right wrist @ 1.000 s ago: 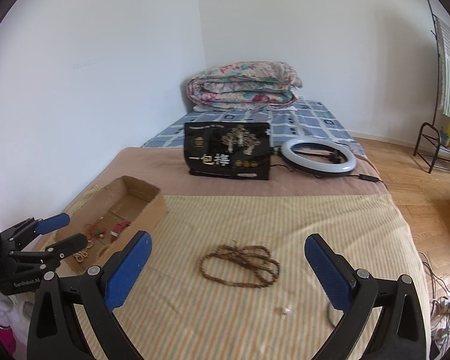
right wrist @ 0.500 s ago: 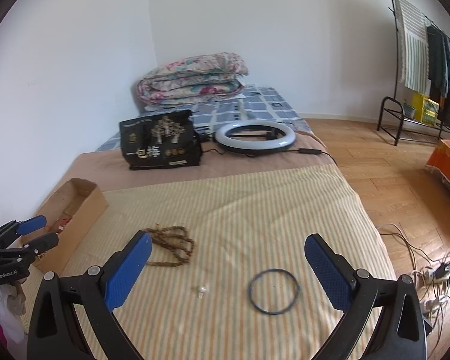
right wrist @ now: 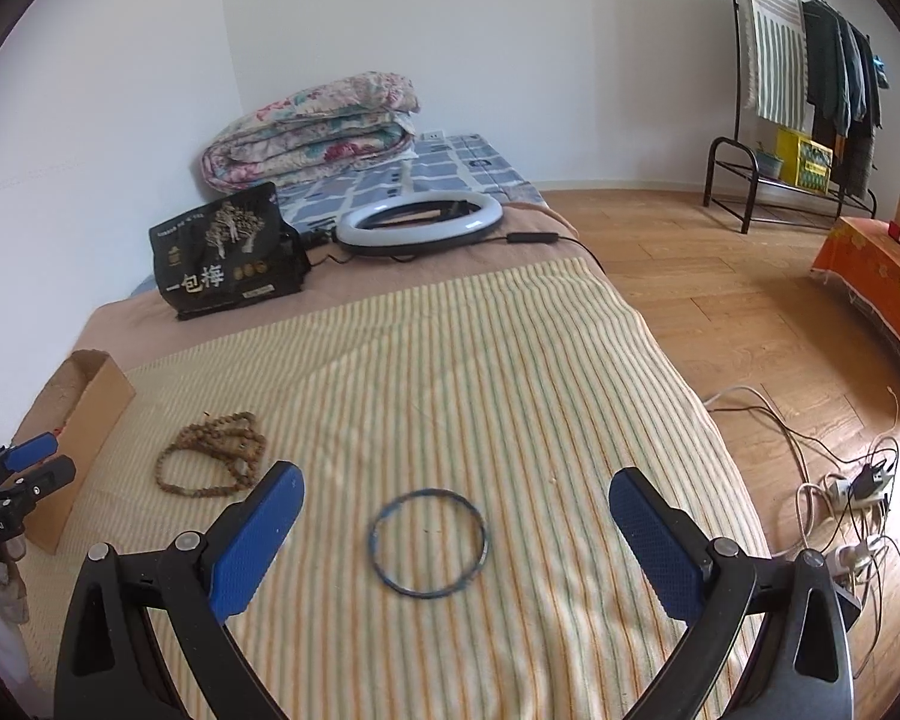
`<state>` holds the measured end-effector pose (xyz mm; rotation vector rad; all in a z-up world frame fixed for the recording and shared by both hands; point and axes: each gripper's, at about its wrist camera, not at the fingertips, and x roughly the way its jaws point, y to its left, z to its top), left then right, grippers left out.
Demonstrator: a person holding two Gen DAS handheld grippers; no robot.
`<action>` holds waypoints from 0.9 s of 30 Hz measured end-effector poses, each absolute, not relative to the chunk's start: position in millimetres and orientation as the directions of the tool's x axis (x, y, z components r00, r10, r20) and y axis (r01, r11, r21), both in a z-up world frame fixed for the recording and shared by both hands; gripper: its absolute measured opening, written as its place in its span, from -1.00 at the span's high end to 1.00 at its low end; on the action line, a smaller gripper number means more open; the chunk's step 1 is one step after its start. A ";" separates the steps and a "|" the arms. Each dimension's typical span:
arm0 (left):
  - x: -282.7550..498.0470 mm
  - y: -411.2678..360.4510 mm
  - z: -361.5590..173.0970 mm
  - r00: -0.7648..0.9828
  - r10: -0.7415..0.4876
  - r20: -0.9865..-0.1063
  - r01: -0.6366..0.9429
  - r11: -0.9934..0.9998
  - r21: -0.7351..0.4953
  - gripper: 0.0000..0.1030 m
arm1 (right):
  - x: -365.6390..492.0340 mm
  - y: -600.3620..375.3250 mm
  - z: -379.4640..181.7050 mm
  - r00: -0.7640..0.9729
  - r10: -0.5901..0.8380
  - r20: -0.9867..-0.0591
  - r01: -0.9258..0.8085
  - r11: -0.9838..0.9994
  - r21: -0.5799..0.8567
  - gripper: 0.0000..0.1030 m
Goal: Organize jewelry
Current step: 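Move both open tools toward the brown bead mala and black bangle, then grasp the brown bead mala with the left tool while the right tool grasps the black bangle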
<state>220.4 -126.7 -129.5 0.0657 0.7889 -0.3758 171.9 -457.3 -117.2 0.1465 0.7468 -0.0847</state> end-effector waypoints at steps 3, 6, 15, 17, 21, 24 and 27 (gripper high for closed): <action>222.2 -133.3 -135.4 0.634 -0.305 -0.710 0.360 0.930 -0.078 -0.48 | 173.5 -462.3 -126.4 0.718 -0.028 -0.695 0.140 0.985 0.105 -0.99; 224.8 -132.9 -138.7 0.637 -0.302 -0.709 0.351 0.933 -0.082 -0.48 | 173.1 -468.1 -134.4 0.707 -0.030 -0.706 0.153 0.982 0.111 -0.99; 230.5 -127.6 -156.4 0.611 -0.301 -0.732 0.335 0.936 -0.105 -0.48 | 173.7 -480.0 -159.9 0.667 -0.030 -0.744 0.172 0.978 0.115 -0.99; 231.0 -129.1 -160.4 0.605 -0.299 -0.738 0.342 0.935 -0.098 -0.48 | 174.4 -481.1 -165.8 0.657 -0.023 -0.754 0.168 0.979 0.117 -0.99; 234.4 -134.5 -164.8 0.600 -0.299 -0.743 0.353 0.931 -0.089 -0.48 | 176.2 -479.9 -173.5 0.642 -0.012 -0.766 0.150 0.983 0.110 -0.98; 239.4 -140.5 -165.2 0.602 -0.303 -0.738 0.366 0.927 -0.082 -0.48 | 178.4 -477.1 -176.7 0.636 -0.010 -0.772 0.137 0.985 0.101 -0.96; 244.8 -149.5 -165.9 0.604 -0.302 -0.738 0.392 0.918 -0.055 -0.48 | 181.3 -474.8 -179.6 0.630 -0.002 -0.776 0.125 0.987 0.099 -0.93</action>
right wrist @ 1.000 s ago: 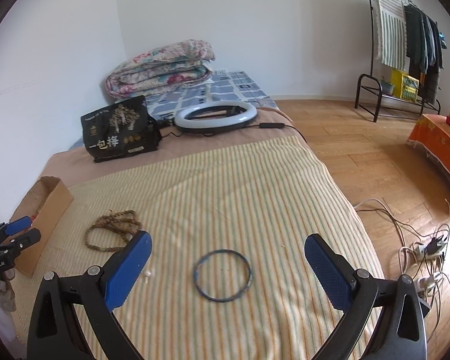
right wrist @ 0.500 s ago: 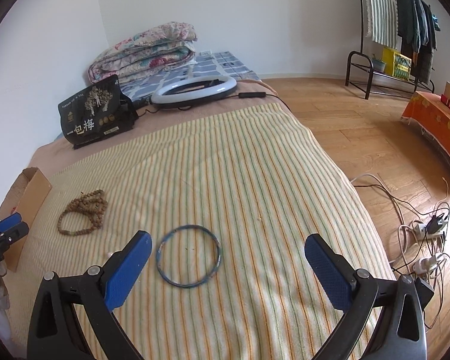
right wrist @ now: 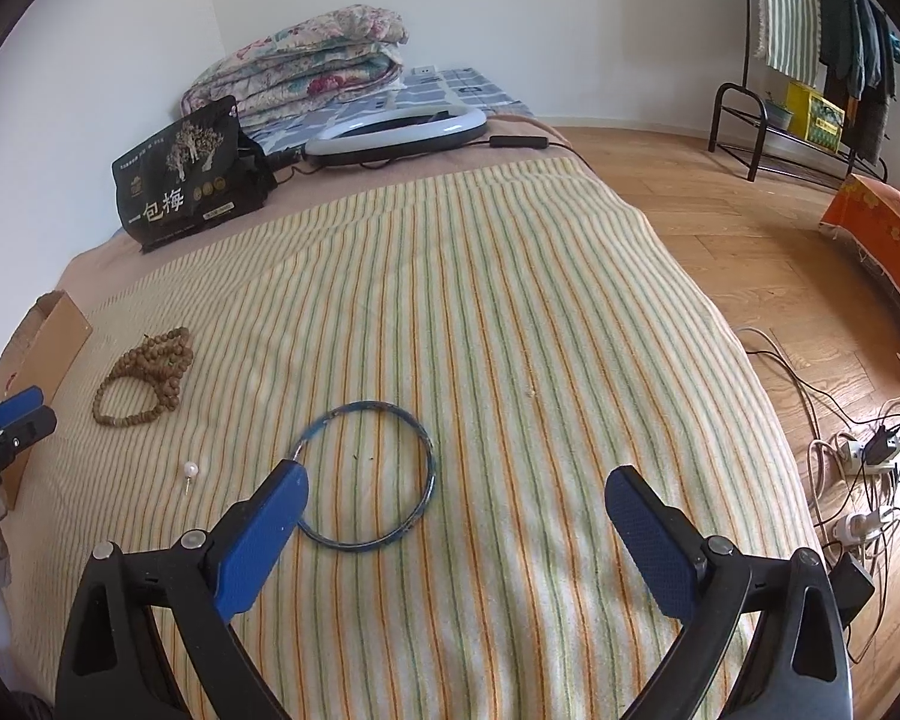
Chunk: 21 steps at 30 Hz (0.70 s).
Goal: Organize jewelry
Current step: 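Grasp the brown bead mala with the left tool while the right tool grasps the black bangle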
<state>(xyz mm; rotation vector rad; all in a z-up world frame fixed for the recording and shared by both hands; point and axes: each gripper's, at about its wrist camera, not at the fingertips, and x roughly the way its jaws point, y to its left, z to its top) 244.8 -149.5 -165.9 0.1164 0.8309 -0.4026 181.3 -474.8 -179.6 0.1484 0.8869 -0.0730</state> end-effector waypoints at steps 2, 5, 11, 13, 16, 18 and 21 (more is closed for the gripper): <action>249.2 -154.4 -167.0 0.598 -0.305 -0.741 0.410 0.911 -0.044 -0.48 | 183.3 -473.5 -181.7 0.625 0.005 -0.781 0.118 0.988 0.101 -0.91; 257.1 -159.0 -168.4 0.590 -0.311 -0.745 0.427 0.904 -0.039 -0.48 | 187.0 -471.4 -184.4 0.619 0.019 -0.785 0.106 0.988 0.108 -0.89; 275.5 -169.9 -172.7 0.559 -0.335 -0.758 0.477 0.878 -0.036 -0.48 | 193.0 -466.7 -189.5 0.609 0.042 -0.792 0.085 0.989 0.118 -0.86; 280.3 -175.2 -174.5 0.553 -0.337 -0.762 0.486 0.873 -0.033 -0.48 | 196.1 -465.9 -192.0 0.605 0.048 -0.795 0.083 0.989 0.123 -0.84; 288.1 -182.2 -178.8 0.534 -0.351 -0.770 0.488 0.871 -0.058 -0.48 | 199.0 -464.7 -195.6 0.600 0.052 -0.798 0.081 0.989 0.125 -0.83; 293.6 -185.5 -183.8 0.527 -0.349 -0.775 0.477 0.876 -0.070 -0.48 | 200.2 -464.8 -197.8 0.597 0.051 -0.801 0.082 0.989 0.124 -0.83; 297.5 -190.4 -190.5 0.523 -0.339 -0.782 0.477 0.877 -0.061 -0.48 | 201.1 -465.3 -199.9 0.598 0.052 -0.800 0.083 0.988 0.127 -0.83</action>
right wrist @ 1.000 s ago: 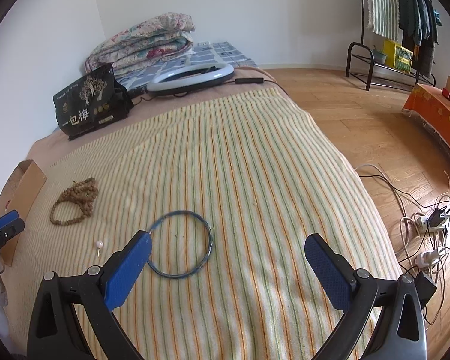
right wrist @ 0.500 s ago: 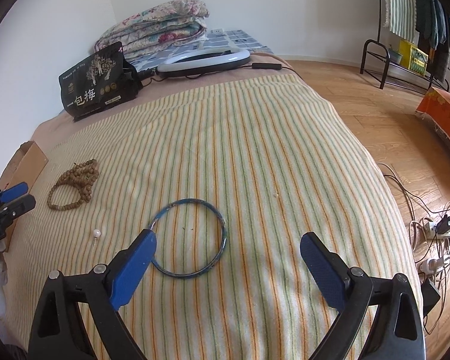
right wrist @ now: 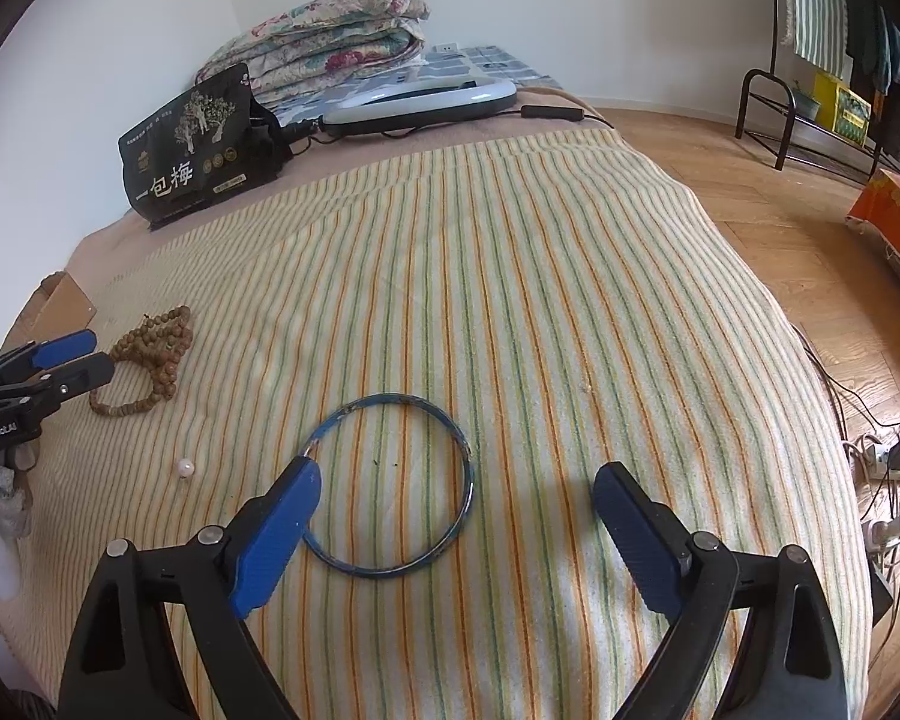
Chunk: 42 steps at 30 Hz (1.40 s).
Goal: Organize jewelry
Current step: 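Grasp the brown bead mala with the left tool while the right tool grasps the black bangle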
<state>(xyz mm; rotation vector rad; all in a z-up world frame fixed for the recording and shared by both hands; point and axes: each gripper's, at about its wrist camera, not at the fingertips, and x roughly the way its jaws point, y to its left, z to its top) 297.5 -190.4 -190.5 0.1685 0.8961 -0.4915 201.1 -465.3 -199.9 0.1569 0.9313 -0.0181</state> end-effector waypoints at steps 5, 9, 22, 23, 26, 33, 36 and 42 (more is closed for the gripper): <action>303.6 -196.8 -202.4 0.515 -0.321 -0.795 0.490 0.871 -0.034 -0.48 | 203.3 -464.5 -201.2 0.596 0.052 -0.801 0.074 0.990 0.119 -0.83; 309.5 -196.5 -207.0 0.506 -0.327 -0.798 0.491 0.870 -0.045 -0.48 | 205.6 -461.9 -202.1 0.594 0.049 -0.803 0.064 0.992 0.107 -0.83; 314.7 -217.4 -213.3 0.481 -0.349 -0.804 0.567 0.823 -0.018 -0.20 | 214.7 -452.7 -207.8 0.591 0.031 -0.806 0.038 0.997 0.067 -0.83; 313.8 -218.4 -213.3 0.479 -0.355 -0.803 0.574 0.819 -0.019 -0.04 | 214.6 -452.7 -207.8 0.592 0.029 -0.805 0.038 0.997 0.064 -0.80; 312.3 -221.1 -213.0 0.474 -0.366 -0.801 0.586 0.810 -0.023 0.27 | 213.7 -451.2 -208.0 0.596 0.028 -0.802 0.034 0.998 0.059 -0.67; 307.9 -224.2 -210.8 0.484 -0.371 -0.793 0.575 0.818 -0.032 0.79 | 210.7 -448.3 -205.7 0.614 0.022 -0.789 0.018 0.999 0.042 0.18; 306.6 -216.3 -206.3 0.467 -0.400 -0.789 0.553 0.828 -0.092 0.79 | 209.4 -448.7 -203.9 0.617 0.030 -0.786 0.012 0.999 0.047 0.59; 290.4 -201.2 -185.7 0.496 -0.427 -0.756 0.534 0.837 -0.122 0.79 | 204.6 -456.0 -198.0 0.615 0.068 -0.786 0.018 0.995 0.100 0.96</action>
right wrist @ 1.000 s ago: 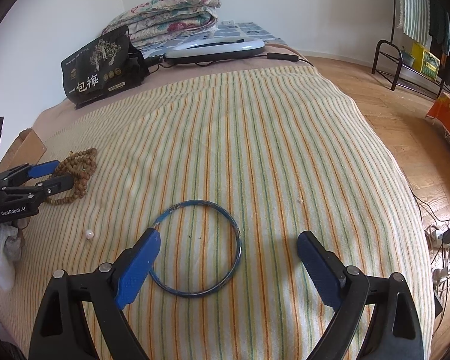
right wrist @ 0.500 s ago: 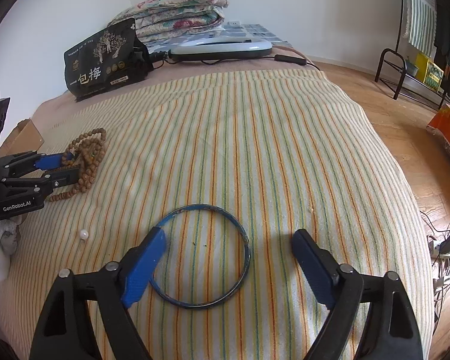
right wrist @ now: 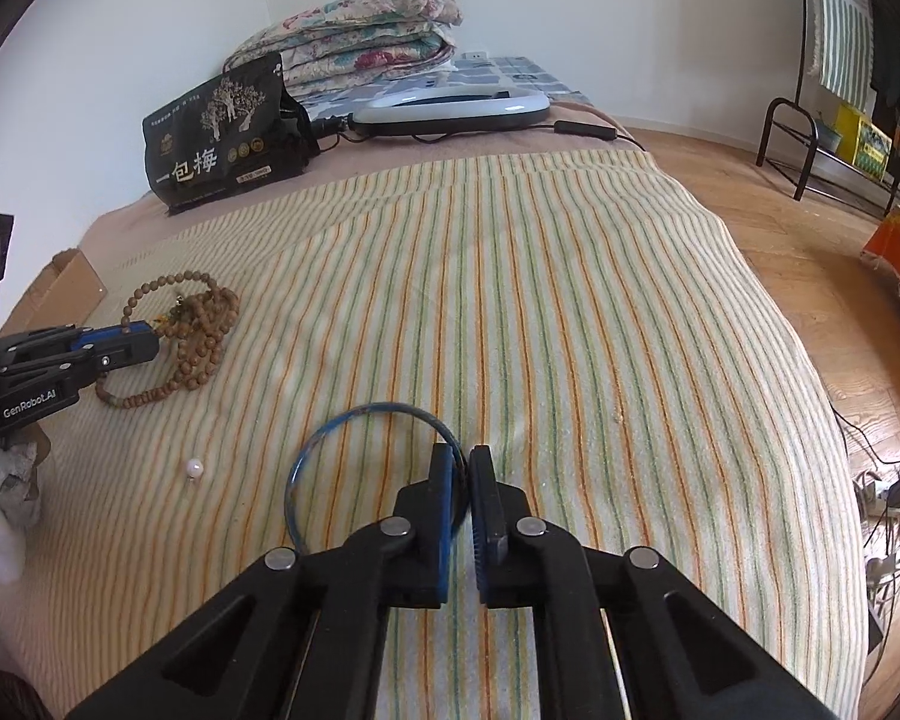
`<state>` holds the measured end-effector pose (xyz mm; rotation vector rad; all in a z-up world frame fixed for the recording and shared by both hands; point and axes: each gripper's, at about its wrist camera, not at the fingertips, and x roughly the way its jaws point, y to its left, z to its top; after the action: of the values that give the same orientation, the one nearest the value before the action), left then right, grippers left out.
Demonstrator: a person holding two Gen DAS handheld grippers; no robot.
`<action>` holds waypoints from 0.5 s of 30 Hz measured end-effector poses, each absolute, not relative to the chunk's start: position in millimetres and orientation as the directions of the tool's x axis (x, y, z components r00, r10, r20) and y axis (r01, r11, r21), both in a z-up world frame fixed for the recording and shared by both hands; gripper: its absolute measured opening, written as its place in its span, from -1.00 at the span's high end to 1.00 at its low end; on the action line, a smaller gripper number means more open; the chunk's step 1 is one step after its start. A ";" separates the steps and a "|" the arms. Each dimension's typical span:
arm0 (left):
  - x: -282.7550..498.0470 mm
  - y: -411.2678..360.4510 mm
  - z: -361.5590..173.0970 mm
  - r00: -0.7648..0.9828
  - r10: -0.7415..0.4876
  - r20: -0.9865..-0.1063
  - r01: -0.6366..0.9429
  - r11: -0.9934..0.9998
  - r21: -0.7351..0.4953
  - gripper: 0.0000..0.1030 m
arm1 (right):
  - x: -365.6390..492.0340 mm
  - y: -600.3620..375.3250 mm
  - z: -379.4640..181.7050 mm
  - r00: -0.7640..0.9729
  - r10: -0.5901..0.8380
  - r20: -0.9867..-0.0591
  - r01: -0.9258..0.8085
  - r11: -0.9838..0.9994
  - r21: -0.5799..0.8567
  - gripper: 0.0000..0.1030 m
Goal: Organize jewelry
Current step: 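Grasp the brown bead mala with the left tool while the right tool grasps the black bangle, then lift the mala and bangle off the bed toward the box with both tools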
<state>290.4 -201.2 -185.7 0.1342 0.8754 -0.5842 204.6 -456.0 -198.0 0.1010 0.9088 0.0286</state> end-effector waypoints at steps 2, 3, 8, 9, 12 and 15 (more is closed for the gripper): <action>285.6 -196.0 -176.2 0.509 -0.436 -0.742 0.527 0.840 -0.132 0.79 | 201.2 -456.4 -194.7 0.617 0.074 -0.783 0.020 0.994 0.110 0.96; 283.4 -193.9 -171.0 0.515 -0.440 -0.735 0.526 0.840 -0.134 0.79 | 199.3 -456.2 -192.5 0.620 0.076 -0.781 0.022 0.993 0.114 0.97; 273.1 -180.0 -143.5 0.551 -0.454 -0.700 0.515 0.845 -0.143 0.79 | 190.1 -454.4 -175.8 0.641 0.081 -0.763 0.022 0.992 0.123 0.97; 270.3 -176.2 -136.7 0.561 -0.457 -0.690 0.513 0.846 -0.143 0.79 | 188.2 -453.8 -172.3 0.645 0.081 -0.760 0.020 0.992 0.123 0.97; 261.4 -163.9 -116.3 0.588 -0.463 -0.663 0.505 0.851 -0.146 0.79 | 181.3 -452.0 -159.0 0.660 0.082 -0.747 0.015 0.992 0.122 0.98; 255.0 -153.4 -99.9 0.608 -0.464 -0.644 0.499 0.854 -0.144 0.79 | 174.8 -448.3 -144.3 0.675 0.080 -0.733 0.007 0.993 0.114 0.98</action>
<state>255.0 -153.4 -99.9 0.0521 0.7286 -0.5568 174.8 -448.3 -144.3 0.1101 0.8290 0.0412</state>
